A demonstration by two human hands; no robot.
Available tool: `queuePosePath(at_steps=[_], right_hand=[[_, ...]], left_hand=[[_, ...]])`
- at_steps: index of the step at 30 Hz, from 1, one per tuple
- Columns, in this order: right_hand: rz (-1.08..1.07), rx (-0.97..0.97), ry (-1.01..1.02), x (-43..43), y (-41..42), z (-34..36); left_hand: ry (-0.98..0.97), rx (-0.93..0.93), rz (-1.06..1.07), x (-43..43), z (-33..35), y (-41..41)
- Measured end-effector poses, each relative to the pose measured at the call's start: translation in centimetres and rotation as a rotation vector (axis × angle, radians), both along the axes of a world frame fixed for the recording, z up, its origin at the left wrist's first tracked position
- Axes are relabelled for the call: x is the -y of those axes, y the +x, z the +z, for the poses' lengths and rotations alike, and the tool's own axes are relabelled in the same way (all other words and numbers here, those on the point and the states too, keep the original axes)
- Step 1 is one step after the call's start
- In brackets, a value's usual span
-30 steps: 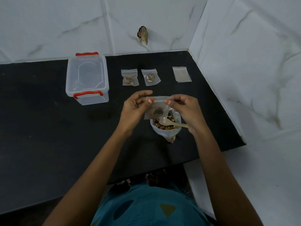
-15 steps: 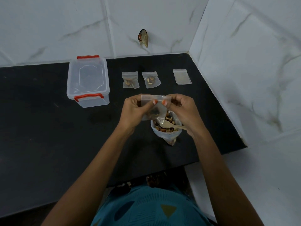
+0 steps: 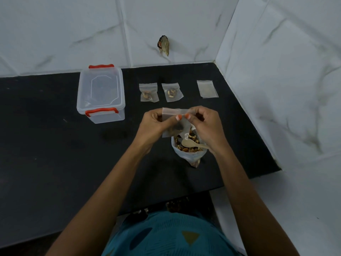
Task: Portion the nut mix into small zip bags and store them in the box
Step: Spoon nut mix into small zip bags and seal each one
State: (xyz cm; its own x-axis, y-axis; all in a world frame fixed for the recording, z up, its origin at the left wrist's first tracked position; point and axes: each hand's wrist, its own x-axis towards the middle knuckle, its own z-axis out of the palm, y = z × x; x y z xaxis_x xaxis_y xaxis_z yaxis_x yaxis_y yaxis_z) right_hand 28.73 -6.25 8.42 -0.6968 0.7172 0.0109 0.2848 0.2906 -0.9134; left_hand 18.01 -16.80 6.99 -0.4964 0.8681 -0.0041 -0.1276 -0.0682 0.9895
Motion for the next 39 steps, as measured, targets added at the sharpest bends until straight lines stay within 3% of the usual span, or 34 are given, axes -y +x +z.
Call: queuePosePath(at_steps=[9, 22, 33, 39], right_hand=[[-0.075, -0.135, -0.137, 0.1, 0.4, -0.2], [-0.13, -0.116, -0.127, -0.5, 0.3, -0.3], [0.03, -0.142, -0.377, -1.0, 1.7, -0.1], [0.015, -0.102, -0.244, -0.9, 1.1, 0.1]], left_hand=[[-0.027, -0.054, 0.068, -0.5, 0.0, -0.2], [-0.034, -0.116, 0.164, -0.3, -0.5, -0.2], [-0.03, -0.106, 0.243, -0.4, -0.4, -0.7], [-0.033, -0.132, 0.197, -0.3, -0.7, -0.3]])
